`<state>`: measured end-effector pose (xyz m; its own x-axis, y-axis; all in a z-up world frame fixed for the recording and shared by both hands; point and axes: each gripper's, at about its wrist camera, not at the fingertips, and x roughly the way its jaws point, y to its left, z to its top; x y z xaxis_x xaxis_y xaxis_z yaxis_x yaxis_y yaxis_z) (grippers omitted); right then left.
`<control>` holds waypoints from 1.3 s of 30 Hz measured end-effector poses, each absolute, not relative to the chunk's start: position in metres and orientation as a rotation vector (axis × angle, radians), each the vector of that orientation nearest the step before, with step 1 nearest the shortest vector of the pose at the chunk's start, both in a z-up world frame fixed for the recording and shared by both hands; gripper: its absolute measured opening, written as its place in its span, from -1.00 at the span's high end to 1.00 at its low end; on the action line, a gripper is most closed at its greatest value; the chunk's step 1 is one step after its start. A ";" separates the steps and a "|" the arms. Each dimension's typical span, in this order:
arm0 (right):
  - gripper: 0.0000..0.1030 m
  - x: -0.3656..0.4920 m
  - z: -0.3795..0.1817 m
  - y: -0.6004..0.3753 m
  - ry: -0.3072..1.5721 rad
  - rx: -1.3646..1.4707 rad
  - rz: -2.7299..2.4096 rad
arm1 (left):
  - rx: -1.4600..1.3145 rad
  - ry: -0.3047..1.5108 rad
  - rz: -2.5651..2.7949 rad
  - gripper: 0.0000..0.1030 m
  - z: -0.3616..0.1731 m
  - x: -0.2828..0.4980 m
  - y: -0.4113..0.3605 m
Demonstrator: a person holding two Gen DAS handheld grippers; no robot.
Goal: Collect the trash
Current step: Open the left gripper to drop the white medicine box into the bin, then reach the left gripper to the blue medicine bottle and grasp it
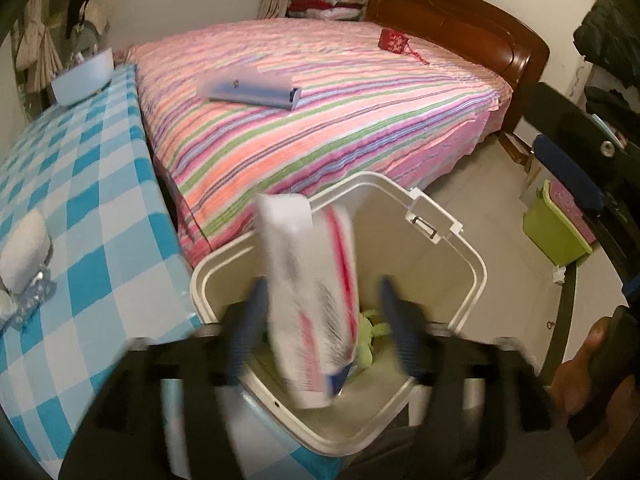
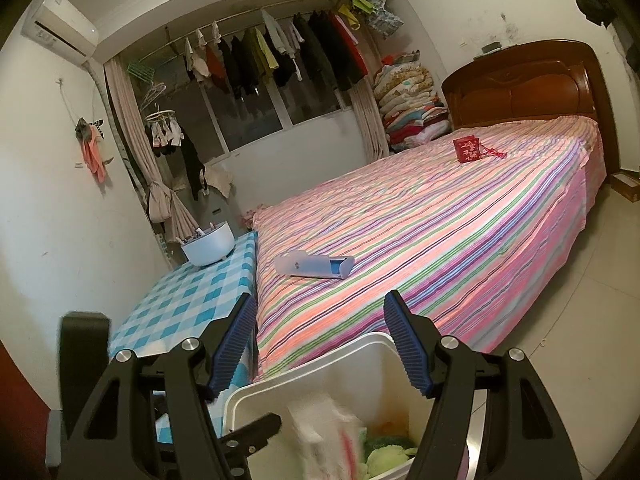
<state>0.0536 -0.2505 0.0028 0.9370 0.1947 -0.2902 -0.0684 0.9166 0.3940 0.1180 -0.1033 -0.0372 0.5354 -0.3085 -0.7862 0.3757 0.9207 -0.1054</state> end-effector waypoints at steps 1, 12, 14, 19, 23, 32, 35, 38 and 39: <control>-0.26 0.054 0.002 -0.250 0.333 0.392 0.141 | 0.092 0.897 -0.402 -0.63 -0.034 0.116 -0.105; -0.26 0.062 0.005 -0.231 0.352 0.384 0.197 | 0.190 0.765 -0.297 -0.72 -0.010 0.103 -0.080; -0.26 0.064 0.007 -0.224 0.357 0.379 0.213 | 0.168 0.758 -0.272 -0.72 -0.004 0.105 -0.062; -0.26 0.071 0.007 -0.204 0.370 0.371 0.262 | 0.090 0.783 -0.213 -0.72 -0.001 0.108 -0.007; -0.26 0.078 0.007 -0.182 0.387 0.369 0.318 | -0.028 0.795 -0.154 -0.72 0.006 0.107 0.045; -0.26 0.093 0.002 -0.114 0.441 0.333 0.465 | -0.408 0.796 0.056 -0.72 0.017 0.088 0.176; -0.26 0.095 0.001 -0.096 0.454 0.321 0.502 | -0.435 0.797 0.124 -0.72 0.019 0.082 0.205; -0.26 0.097 0.001 -0.079 0.465 0.314 0.534 | -0.478 0.784 0.186 -0.72 0.021 0.075 0.231; -0.26 0.097 0.000 -0.075 0.467 0.311 0.542 | -0.476 0.788 0.198 -0.72 0.022 0.074 0.237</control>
<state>0.0965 -0.0753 -0.0001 0.7565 0.5579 -0.3412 -0.4200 0.8144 0.4004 0.0735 0.2373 0.0218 0.6936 -0.0039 -0.7203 -0.3441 0.8767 -0.3362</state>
